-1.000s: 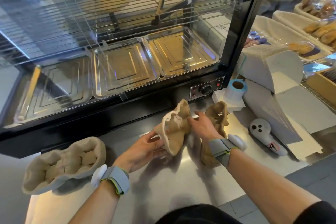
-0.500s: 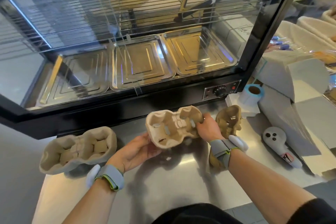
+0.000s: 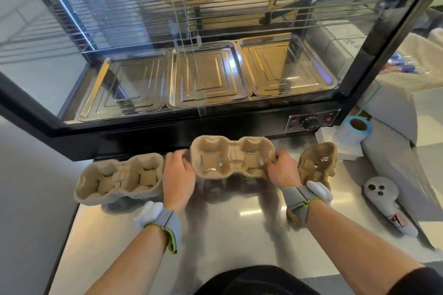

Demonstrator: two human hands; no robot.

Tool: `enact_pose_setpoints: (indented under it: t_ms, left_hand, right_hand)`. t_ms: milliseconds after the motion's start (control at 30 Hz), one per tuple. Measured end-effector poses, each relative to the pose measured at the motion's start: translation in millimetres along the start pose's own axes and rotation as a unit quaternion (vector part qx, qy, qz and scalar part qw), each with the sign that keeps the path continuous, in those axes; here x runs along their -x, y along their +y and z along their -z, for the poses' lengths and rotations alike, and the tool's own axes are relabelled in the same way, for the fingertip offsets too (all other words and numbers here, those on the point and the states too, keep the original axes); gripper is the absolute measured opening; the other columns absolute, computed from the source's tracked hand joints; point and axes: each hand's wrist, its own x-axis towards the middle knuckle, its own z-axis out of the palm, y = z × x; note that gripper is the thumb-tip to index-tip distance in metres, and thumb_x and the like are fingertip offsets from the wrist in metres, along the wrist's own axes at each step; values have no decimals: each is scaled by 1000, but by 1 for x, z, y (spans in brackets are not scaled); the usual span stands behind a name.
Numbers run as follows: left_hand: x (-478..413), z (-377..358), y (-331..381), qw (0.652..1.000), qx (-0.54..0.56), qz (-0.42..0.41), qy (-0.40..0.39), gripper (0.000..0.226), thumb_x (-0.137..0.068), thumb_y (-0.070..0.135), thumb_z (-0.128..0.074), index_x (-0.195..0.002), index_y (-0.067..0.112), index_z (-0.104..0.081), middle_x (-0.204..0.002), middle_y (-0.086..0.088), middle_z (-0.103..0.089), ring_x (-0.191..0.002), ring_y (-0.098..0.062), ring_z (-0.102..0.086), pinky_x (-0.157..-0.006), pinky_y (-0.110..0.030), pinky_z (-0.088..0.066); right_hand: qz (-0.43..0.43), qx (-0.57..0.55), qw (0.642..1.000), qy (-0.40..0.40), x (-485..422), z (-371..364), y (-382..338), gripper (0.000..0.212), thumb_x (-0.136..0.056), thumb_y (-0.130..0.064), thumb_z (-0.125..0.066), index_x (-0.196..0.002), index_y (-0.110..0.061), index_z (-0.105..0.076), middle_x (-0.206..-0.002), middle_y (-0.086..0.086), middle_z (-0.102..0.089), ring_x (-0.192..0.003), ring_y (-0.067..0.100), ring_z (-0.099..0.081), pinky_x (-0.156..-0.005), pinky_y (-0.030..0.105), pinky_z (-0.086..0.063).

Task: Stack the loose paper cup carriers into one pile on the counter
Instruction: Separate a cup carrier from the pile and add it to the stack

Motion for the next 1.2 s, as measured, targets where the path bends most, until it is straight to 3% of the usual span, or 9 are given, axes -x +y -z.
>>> enact_pose_setpoints:
  t_ms: [167,267,367,467,633,800,900,1000,1200]
  left_hand:
    - [-1,6,-13,997,-57,-47,8,23,-97,20,-37,-112,14,-53,-110,-6,-48,-91,-24,-53,-79,-35,-41]
    - [2,7,-16,998,-46,-20,25,25,-95,21,-44,-118,13,-48,-115,-10,-45,-87,-29,-55,-81,-40,-47]
    - [4,9,-12,997,-8,48,55,30,-95,17,-43,-123,6,-45,-129,-17,-40,-94,-35,-54,-79,-32,-38]
    - [6,17,-11,993,26,71,89,29,-95,15,-43,-122,4,-47,-131,-18,-39,-99,-36,-54,-80,-31,-35]
    - [-1,54,-27,987,42,67,138,29,-95,18,-42,-122,10,-51,-129,-15,-41,-95,-28,-51,-82,-30,-35]
    - [-10,85,-47,980,-6,68,188,38,-95,15,-42,-131,7,-49,-129,-18,-40,-106,-35,-51,-88,-32,-38]
    - [-18,106,-67,971,-37,87,220,39,-93,14,-43,-131,8,-49,-129,-19,-42,-110,-37,-50,-95,-43,-41]
    - [-26,124,-89,967,-50,93,234,38,-90,13,-43,-128,10,-50,-128,-19,-43,-112,-40,-50,-92,-50,-45]
    - [-37,150,-125,962,-88,110,233,37,-89,9,-45,-125,7,-51,-126,-22,-44,-117,-39,-43,-89,-48,-43]
  right_hand:
    - [23,14,999,-27,5,-5,-3,27,-93,-18,-57,-115,-2,-55,-114,22,-65,-108,39,-59,-85,37,-45]
    - [29,-3,998,-55,11,-9,-7,26,-91,-21,-58,-112,-5,-56,-109,19,-66,-104,39,-60,-85,37,-48]
    - [39,-58,996,-60,20,-16,-10,22,-87,-33,-57,-99,-15,-56,-94,11,-66,-90,35,-65,-82,49,-57]
    - [53,-94,992,-62,29,-26,-12,33,-88,-48,-47,-94,-17,-56,-88,5,-65,-84,31,-67,-77,52,-59]
    - [74,-105,988,-80,44,-41,-47,27,-95,-36,-38,-86,-18,-56,-85,4,-63,-86,31,-62,-82,49,-55]
    - [121,-123,980,-103,57,-63,-82,33,-96,-39,-38,-104,-17,-60,-95,5,-66,-90,28,-66,-83,50,-57]
    - [143,-125,972,-139,65,-84,-100,33,-96,-41,-39,-109,-20,-60,-97,5,-67,-87,26,-68,-79,49,-59]
    - [161,-108,965,-176,71,-102,-116,38,-95,-44,-39,-119,-23,-59,-106,4,-67,-92,26,-69,-85,47,-58]
    - [191,-40,957,-213,81,-137,-143,47,-99,-33,-40,-144,-20,-39,-127,9,-62,-109,28,-63,-97,45,-52]
